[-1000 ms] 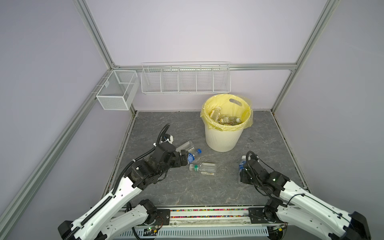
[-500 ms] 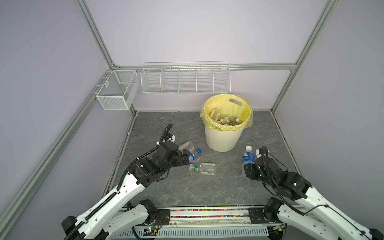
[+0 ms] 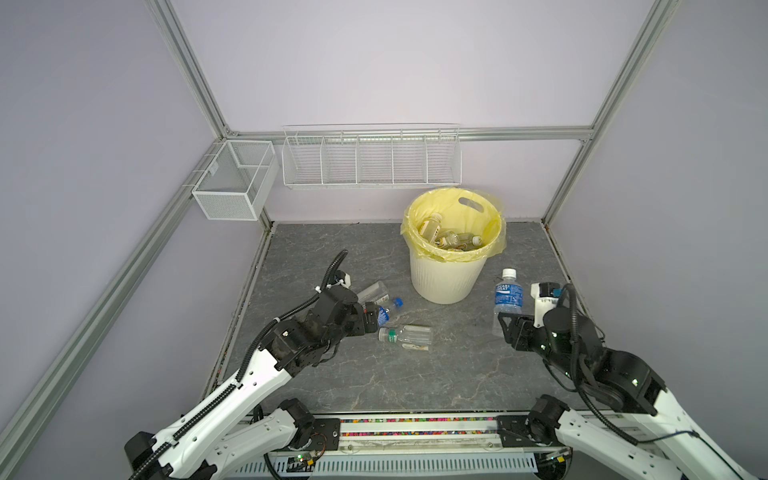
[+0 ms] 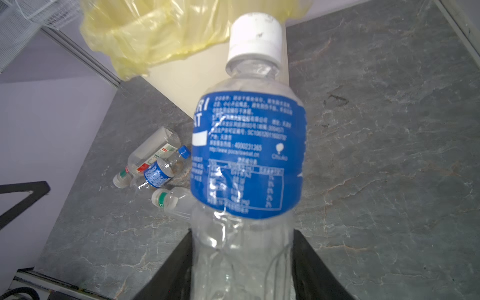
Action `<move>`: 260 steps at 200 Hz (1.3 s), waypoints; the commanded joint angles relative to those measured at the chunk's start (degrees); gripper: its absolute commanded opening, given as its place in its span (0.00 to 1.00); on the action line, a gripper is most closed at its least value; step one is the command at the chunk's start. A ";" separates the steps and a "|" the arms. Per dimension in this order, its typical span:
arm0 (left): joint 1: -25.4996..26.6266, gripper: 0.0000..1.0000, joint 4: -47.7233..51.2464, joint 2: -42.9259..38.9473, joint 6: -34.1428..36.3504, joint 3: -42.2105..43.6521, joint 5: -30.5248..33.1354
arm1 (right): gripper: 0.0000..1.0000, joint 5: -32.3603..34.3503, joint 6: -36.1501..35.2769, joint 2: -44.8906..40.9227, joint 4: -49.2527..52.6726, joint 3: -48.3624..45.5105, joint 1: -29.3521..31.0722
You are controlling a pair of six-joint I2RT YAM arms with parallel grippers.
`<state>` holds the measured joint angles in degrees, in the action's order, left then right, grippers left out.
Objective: Throw the plastic bottles in the bin
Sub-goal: 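Carry the Pocari Sweat bottle with the right gripper over the bin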
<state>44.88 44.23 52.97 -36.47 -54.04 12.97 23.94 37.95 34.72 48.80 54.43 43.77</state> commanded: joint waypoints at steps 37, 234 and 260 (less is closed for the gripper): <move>-0.43 0.99 -0.41 -0.98 -1.07 1.06 -0.40 | 0.56 2.44 -4.96 -0.16 -5.78 3.84 0.51; -0.77 0.99 -0.72 1.61 0.43 0.65 0.04 | 0.56 4.04 -10.79 -7.44 -8.96 1.26 0.52; -0.79 0.99 -0.96 1.46 0.10 0.91 -0.55 | 0.56 3.93 -14.08 1.40 -14.94 5.97 0.52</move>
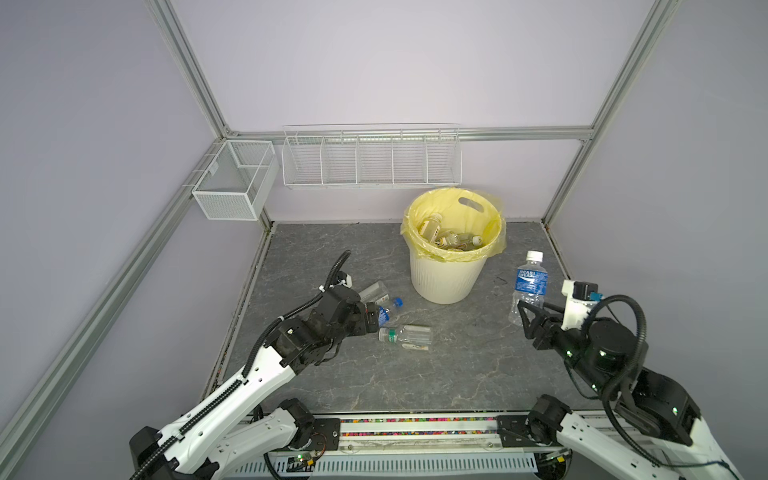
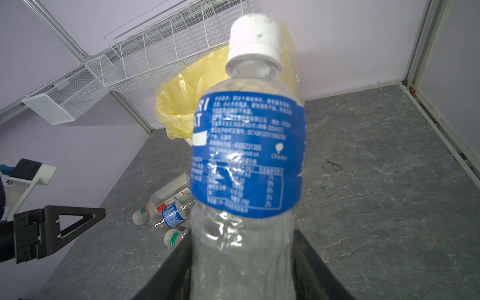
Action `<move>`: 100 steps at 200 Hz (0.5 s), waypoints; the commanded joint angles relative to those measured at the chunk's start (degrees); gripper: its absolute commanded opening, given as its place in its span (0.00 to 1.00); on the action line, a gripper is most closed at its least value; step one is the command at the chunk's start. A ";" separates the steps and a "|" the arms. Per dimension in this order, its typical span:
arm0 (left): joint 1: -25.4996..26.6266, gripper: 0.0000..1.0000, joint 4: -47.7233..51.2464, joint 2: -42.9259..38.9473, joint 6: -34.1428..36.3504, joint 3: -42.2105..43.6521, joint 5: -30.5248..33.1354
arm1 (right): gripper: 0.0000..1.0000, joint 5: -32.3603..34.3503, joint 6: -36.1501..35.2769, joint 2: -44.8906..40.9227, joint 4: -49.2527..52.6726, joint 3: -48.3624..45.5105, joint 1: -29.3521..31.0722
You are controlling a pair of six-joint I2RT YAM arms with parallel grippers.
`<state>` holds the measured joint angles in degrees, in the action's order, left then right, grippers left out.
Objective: Throw the plastic bottles in the bin
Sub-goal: 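Carry the Pocari Sweat bottle with the right gripper over the bin, then open the right gripper to drop the Pocari Sweat bottle into the bin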
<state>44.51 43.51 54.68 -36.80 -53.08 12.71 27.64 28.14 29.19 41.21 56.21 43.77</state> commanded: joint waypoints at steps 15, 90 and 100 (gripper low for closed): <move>-0.40 0.99 -0.10 -0.57 0.32 0.21 -0.51 | 0.56 1.05 -6.19 14.40 -10.41 9.28 0.45; -0.66 0.99 3.02 -2.07 -0.12 -1.50 0.12 | 0.89 0.90 -8.72 54.85 -0.78 50.57 -7.26; -0.69 0.99 3.29 -2.43 -0.14 -1.41 0.07 | 0.88 -0.09 -8.38 53.89 -2.11 49.53 -7.24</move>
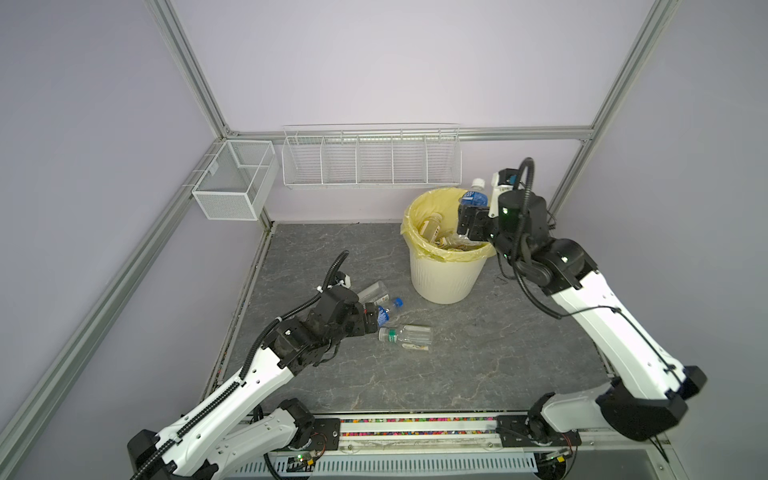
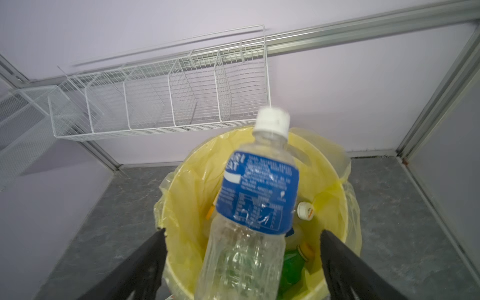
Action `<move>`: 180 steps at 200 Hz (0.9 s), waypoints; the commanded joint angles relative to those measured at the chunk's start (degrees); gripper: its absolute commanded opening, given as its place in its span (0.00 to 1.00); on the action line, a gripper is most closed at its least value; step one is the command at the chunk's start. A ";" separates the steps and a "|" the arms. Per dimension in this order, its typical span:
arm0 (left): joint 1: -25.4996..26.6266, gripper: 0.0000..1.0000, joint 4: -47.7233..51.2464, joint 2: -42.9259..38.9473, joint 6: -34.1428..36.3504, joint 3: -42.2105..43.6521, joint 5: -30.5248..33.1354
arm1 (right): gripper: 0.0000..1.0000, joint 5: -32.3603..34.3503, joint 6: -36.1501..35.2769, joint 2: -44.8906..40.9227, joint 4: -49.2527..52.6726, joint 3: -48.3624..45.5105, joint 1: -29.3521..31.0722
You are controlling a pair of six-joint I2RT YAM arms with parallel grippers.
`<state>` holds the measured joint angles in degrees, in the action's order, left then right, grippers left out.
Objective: Throw the plastic bottles in the bin
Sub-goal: 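Open the right gripper to drop the Pocari Sweat bottle into the bin, then withdraw the right gripper while the left gripper lowers onto the green-labelled bottle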
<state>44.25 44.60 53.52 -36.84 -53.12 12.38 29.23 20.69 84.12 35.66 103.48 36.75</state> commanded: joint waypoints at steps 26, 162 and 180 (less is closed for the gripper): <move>-0.40 0.99 2.25 -2.00 0.44 -0.69 0.23 | 0.88 -3.68 0.86 -8.31 -0.72 -6.11 -0.20; -0.50 0.99 -1.62 2.74 0.89 -0.76 0.44 | 0.88 -7.21 15.13 -49.46 2.98 -49.50 -0.19; -0.48 0.99 -1.70 3.17 0.56 -0.59 0.19 | 0.88 -6.73 16.12 -52.47 4.81 -51.10 -0.19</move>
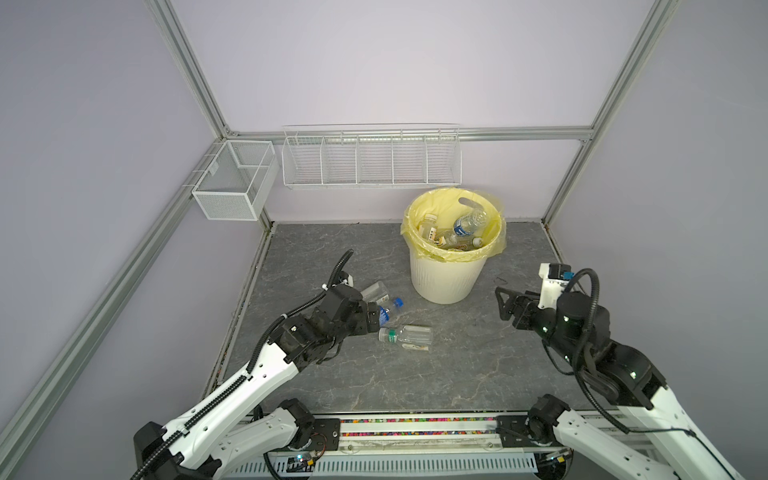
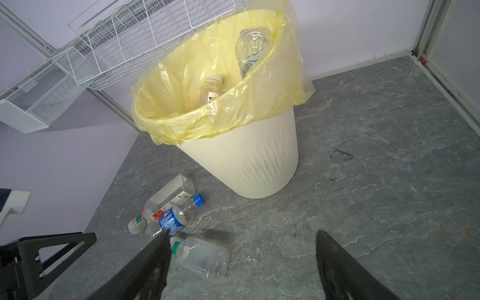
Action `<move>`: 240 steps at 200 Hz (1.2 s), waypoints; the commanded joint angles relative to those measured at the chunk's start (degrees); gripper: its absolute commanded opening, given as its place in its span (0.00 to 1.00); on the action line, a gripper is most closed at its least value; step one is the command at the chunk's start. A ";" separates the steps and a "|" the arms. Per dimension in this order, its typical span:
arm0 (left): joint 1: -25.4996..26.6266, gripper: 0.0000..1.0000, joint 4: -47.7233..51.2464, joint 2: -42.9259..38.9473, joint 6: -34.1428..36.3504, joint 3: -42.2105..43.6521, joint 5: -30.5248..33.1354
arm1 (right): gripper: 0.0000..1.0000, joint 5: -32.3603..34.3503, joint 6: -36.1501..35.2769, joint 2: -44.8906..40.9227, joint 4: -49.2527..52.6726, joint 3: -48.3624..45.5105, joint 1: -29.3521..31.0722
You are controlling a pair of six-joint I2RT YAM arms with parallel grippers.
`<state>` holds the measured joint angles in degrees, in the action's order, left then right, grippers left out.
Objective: Throw the plastic bottles in the bin
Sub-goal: 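Withdraw the right gripper while the left gripper lowers onto the green-labelled bottle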
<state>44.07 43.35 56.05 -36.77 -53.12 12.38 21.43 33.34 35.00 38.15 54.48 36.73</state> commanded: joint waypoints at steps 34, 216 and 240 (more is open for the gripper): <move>-0.32 0.99 -1.20 1.25 -0.68 0.35 -0.55 | 0.88 1.07 4.99 -5.77 7.66 -3.02 -0.18; -0.26 0.99 -13.17 6.02 -7.58 6.60 -14.15 | 0.88 1.17 12.92 -17.30 18.28 -12.72 -0.24; 0.46 0.99 -14.68 7.88 -12.03 7.10 -15.71 | 0.88 1.97 13.89 -18.93 19.41 -12.95 -0.20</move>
<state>43.99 30.33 62.46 -44.93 -44.64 -0.97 21.78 45.08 17.74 55.16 42.44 36.73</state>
